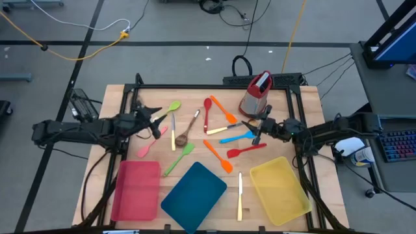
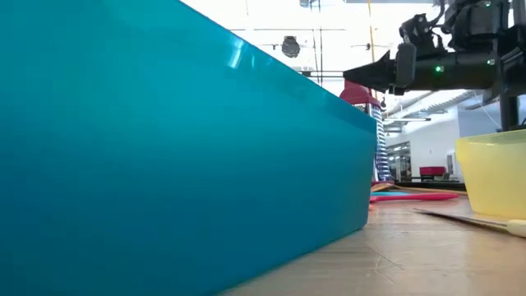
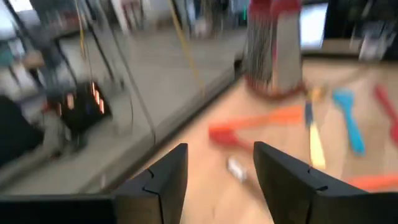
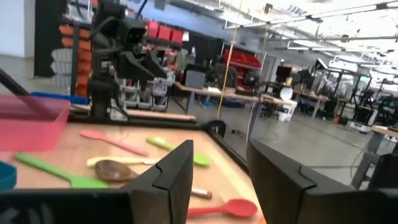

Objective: Pick & Place Kitchen Items
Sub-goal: Put the pink spatula into the pink bin

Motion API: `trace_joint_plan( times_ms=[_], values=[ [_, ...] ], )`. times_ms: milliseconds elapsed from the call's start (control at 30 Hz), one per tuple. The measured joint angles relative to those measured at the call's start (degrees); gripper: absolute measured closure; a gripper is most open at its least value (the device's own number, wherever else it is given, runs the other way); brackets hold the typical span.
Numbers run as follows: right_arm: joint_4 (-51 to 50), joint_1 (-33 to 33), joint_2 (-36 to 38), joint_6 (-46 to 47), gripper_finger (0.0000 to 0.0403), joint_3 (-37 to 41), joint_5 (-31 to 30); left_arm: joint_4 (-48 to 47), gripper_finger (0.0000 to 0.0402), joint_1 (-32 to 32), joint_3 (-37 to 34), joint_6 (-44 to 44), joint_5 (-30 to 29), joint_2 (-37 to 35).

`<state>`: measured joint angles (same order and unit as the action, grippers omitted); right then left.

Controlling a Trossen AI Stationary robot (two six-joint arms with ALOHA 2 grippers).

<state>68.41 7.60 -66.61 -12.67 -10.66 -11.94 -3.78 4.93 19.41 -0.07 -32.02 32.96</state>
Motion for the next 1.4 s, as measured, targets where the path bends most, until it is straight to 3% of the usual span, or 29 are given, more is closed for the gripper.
trace_joint_plan(
  times_ms=[200,433,600,767,867,1133,1400],
  values=[
    [-0.97,0.0,-1.46,-0.29,0.0265,0.0,0.0,-20.83,0.022,0.04,9.49,-14.75,0.95,8.15],
    [-1.21,-0.02,-1.46,-0.44,0.0265,0.59,-0.14,-40.03,0.022,0.04,14.78,-32.44,12.8,14.99],
    [-1.78,-0.02,-1.46,-0.65,0.0267,0.59,-0.44,-49.14,0.022,0.04,14.79,-39.3,19.19,19.23],
    [-1.8,0.51,-1.44,-2.18,0.0264,0.59,-7.73,-50.32,0.022,0.02,14.79,-43.58,25.69,23.19],
    [-1.69,1.39,-1.44,-3.04,0.0265,0.59,-10.69,-50.2,0.022,0.02,14.79,-45.44,26.52,25.72],
    [-1.36,5.35,-1.44,-3.48,0.0266,0.59,-10.56,-52.26,0.022,0.04,14.79,-47.22,26.8,32.6],
    [-1.36,9.15,-1.44,-3.45,0.0267,0.59,-10.53,-53.04,0.022,0.02,12.53,-49.81,30.76,37.9]
  ],
)
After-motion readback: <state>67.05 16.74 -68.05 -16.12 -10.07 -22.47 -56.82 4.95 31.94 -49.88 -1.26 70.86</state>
